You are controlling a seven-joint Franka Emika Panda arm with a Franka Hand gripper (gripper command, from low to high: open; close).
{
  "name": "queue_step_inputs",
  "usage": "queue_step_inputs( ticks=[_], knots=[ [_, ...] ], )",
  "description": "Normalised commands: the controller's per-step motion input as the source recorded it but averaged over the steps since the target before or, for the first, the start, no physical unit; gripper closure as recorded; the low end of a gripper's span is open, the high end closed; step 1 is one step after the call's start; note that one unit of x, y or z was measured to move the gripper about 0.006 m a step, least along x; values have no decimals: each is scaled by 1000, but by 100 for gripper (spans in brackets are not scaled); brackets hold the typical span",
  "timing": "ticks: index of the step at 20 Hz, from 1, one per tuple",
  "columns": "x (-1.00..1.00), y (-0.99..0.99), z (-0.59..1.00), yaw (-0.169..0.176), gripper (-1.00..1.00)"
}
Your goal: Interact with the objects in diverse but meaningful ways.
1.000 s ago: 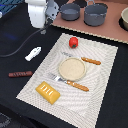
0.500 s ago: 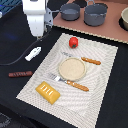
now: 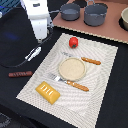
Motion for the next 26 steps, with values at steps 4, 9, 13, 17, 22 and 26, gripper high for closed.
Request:
queue_step_inputs(
  ticks=[4, 9, 13, 17, 22, 26],
  knots=[
    [-318, -49, -470, 65, -100],
    [-293, -19, -335, 95, -100],
    [-194, 0, -126, 123, -100],
    [-132, -55, -240, 59, -100],
    [-202, -60, -337, 56, -100],
    [-256, -227, -328, 34, -100]
  ],
)
